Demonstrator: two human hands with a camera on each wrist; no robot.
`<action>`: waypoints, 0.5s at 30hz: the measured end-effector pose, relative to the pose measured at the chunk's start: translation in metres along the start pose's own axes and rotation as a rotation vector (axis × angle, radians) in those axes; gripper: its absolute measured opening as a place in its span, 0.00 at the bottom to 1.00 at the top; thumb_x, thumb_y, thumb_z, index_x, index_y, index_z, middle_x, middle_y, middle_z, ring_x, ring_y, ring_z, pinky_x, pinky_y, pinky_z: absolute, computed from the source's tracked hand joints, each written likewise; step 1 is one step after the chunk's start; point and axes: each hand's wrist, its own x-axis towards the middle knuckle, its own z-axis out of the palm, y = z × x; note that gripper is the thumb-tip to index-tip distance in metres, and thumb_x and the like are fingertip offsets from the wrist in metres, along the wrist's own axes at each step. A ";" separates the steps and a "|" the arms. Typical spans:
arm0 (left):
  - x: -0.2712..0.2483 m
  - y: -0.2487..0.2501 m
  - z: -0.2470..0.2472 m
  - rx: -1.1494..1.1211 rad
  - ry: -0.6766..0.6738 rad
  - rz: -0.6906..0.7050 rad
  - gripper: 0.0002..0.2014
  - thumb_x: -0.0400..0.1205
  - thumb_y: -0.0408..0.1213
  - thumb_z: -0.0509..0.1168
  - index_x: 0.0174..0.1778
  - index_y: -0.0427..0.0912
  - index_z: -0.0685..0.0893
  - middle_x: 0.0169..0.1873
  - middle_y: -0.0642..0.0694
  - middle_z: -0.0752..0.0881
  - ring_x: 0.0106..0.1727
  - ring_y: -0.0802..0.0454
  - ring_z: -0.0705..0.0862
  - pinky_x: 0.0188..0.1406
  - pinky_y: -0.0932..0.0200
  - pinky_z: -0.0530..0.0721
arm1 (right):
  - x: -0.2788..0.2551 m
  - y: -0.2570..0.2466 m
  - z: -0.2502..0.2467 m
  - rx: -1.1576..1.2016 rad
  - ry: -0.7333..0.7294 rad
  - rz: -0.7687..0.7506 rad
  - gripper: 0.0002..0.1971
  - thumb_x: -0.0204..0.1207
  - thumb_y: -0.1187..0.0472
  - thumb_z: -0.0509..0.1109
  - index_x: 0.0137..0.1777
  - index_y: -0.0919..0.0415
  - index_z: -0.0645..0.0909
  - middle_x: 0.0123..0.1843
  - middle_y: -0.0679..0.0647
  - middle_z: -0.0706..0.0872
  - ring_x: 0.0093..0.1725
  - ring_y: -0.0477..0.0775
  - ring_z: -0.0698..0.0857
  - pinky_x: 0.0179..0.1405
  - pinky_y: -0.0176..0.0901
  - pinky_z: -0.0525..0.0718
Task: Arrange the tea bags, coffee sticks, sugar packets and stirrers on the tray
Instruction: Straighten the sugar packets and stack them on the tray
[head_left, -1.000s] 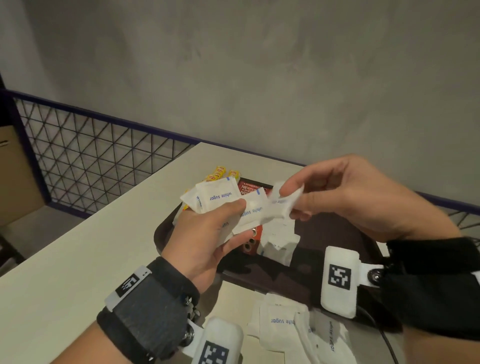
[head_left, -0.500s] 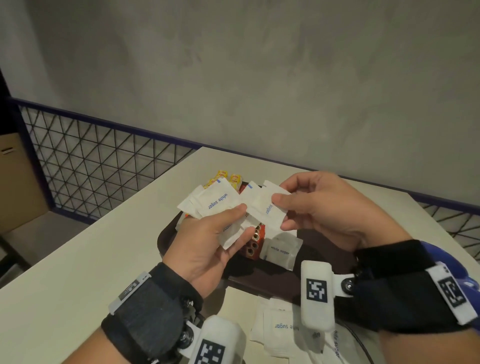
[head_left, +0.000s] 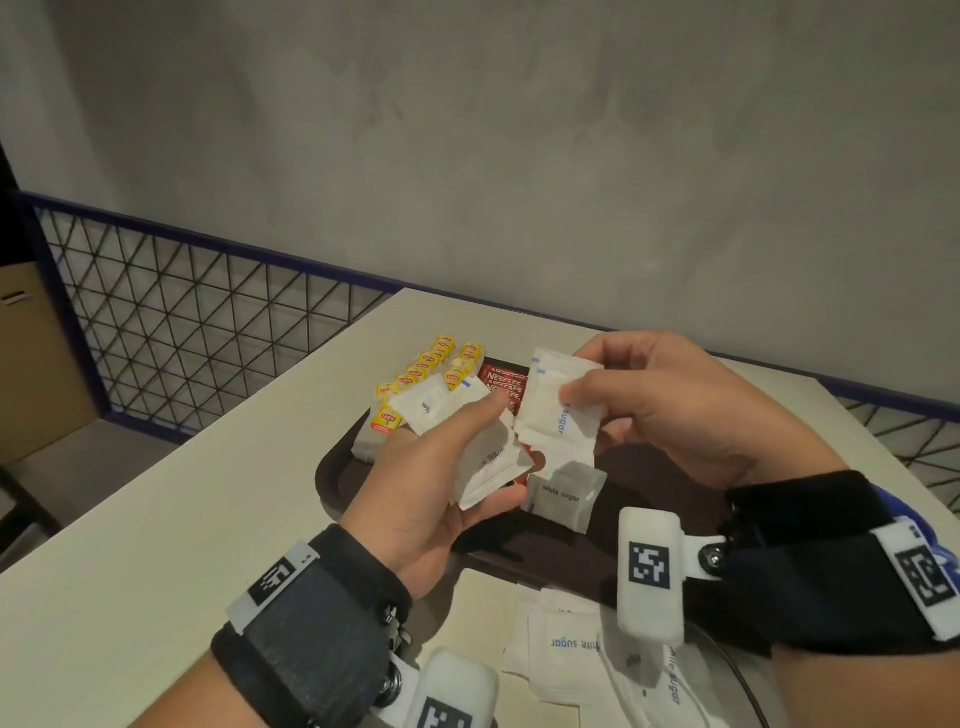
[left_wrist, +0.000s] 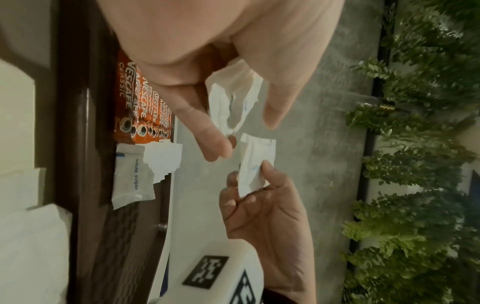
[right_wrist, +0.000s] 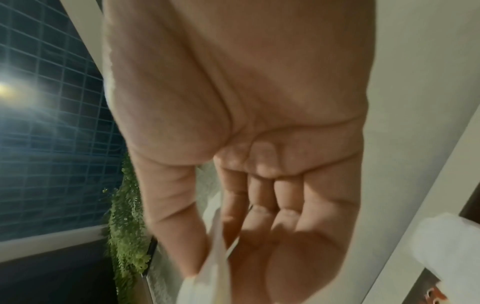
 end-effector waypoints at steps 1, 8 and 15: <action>-0.001 0.000 0.001 0.025 -0.006 0.003 0.19 0.79 0.44 0.75 0.66 0.54 0.86 0.54 0.48 0.94 0.54 0.46 0.94 0.32 0.57 0.89 | -0.002 -0.001 0.000 -0.039 -0.026 -0.009 0.08 0.77 0.71 0.75 0.52 0.76 0.83 0.50 0.69 0.93 0.47 0.68 0.91 0.40 0.56 0.89; 0.002 -0.004 -0.001 0.048 0.080 0.027 0.21 0.77 0.33 0.77 0.67 0.51 0.86 0.54 0.48 0.94 0.52 0.49 0.94 0.29 0.61 0.87 | -0.001 -0.001 0.012 -0.153 -0.047 -0.060 0.09 0.76 0.61 0.80 0.52 0.66 0.89 0.48 0.67 0.93 0.37 0.54 0.87 0.29 0.45 0.83; 0.004 0.000 -0.003 -0.032 0.095 0.040 0.20 0.78 0.33 0.76 0.66 0.49 0.86 0.53 0.47 0.94 0.52 0.50 0.94 0.35 0.57 0.91 | 0.001 0.001 0.013 -0.166 -0.061 -0.053 0.08 0.74 0.71 0.79 0.52 0.67 0.90 0.43 0.64 0.93 0.34 0.52 0.88 0.34 0.46 0.90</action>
